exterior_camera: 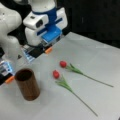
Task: Flower insertion into a vase
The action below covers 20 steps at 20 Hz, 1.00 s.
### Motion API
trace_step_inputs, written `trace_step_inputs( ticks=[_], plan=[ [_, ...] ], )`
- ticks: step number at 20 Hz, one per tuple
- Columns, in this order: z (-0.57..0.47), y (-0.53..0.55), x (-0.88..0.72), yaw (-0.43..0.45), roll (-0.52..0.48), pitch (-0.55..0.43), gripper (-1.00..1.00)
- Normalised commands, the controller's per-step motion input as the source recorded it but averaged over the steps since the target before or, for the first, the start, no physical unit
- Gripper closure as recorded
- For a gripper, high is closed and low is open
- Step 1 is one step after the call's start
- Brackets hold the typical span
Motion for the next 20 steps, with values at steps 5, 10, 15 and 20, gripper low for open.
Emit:
trace_step_inputs(
  ticks=[5,10,15,20],
  plan=[
    [-0.06,-0.01,0.08,0.121,-0.124,0.057,-1.0],
    [-0.17,-0.06,0.23,0.074,-0.06,0.05,-1.0],
    [-0.23,-0.15,0.31,0.11,-0.076,0.061,-1.0],
    [-0.15,-0.11,0.21,0.191,-0.065,0.021,-1.0]
  ],
)
